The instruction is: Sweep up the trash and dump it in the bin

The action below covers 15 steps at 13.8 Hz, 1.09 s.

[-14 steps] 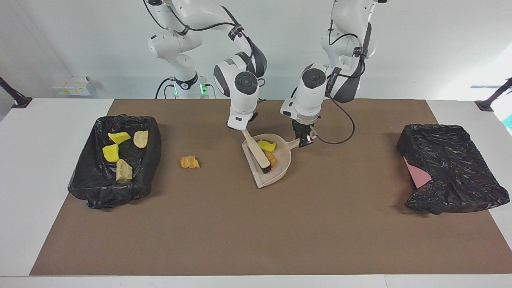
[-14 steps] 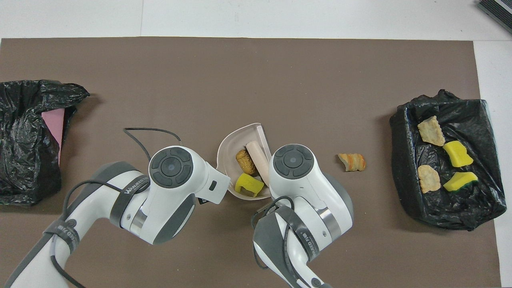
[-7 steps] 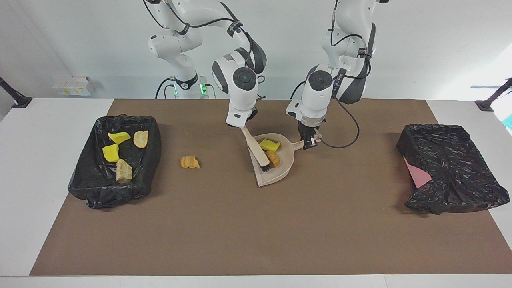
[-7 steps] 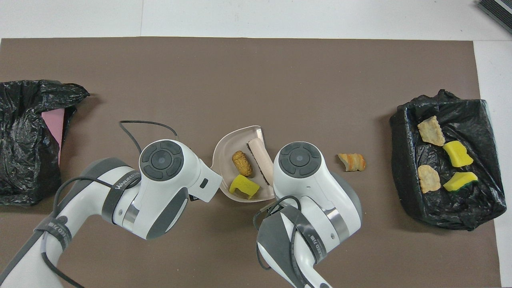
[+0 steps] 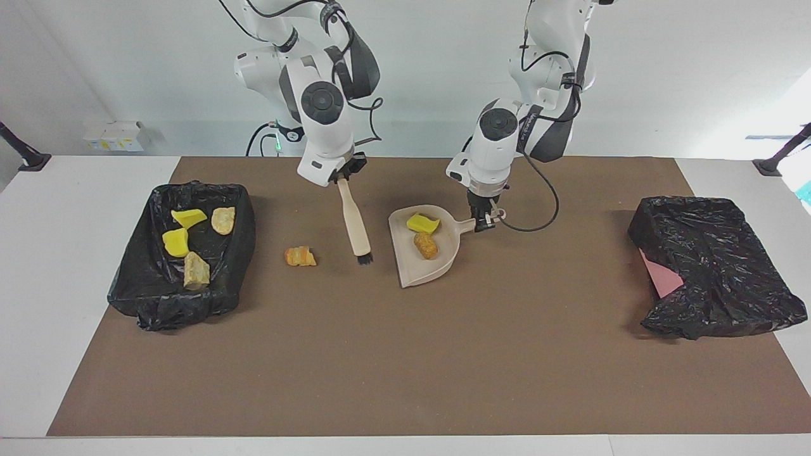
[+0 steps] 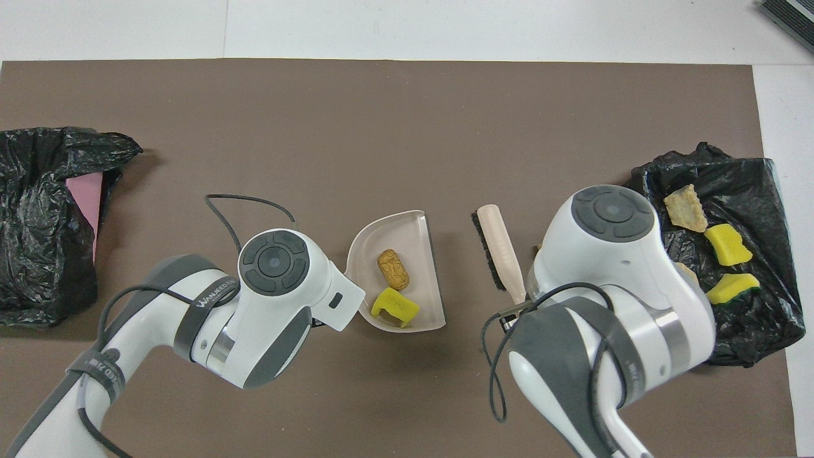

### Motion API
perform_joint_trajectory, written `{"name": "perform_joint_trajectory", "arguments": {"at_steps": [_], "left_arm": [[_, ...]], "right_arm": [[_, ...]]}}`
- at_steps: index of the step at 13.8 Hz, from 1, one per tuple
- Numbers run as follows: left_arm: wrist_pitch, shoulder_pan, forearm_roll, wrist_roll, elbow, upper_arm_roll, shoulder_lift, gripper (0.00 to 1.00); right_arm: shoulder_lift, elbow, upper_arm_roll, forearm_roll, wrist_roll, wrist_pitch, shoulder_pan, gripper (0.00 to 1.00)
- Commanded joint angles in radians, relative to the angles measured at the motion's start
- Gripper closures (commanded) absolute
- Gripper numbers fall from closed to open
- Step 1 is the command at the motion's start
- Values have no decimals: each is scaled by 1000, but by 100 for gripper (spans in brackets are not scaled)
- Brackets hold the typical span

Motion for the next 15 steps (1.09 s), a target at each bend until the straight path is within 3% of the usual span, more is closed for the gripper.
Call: {"name": "perform_joint_trajectory", "arguments": {"at_steps": [1, 4, 10, 15], "left_arm": [[-20, -30, 21, -54, -4, 11, -28, 100], [-38, -46, 21, -177, -4, 9, -30, 100], [-55, -51, 42, -177, -4, 7, -34, 100], [-55, -66, 42, -177, -18, 7, -36, 100]], "right_arm": [[-37, -73, 10, -58, -5, 26, -99, 100], [-57, -152, 10, -96, -62, 124, -199, 100], [-57, -276, 10, -223, 2, 228, -248, 100], [-41, -290, 13, -261, 39, 233, -239, 100]]}}
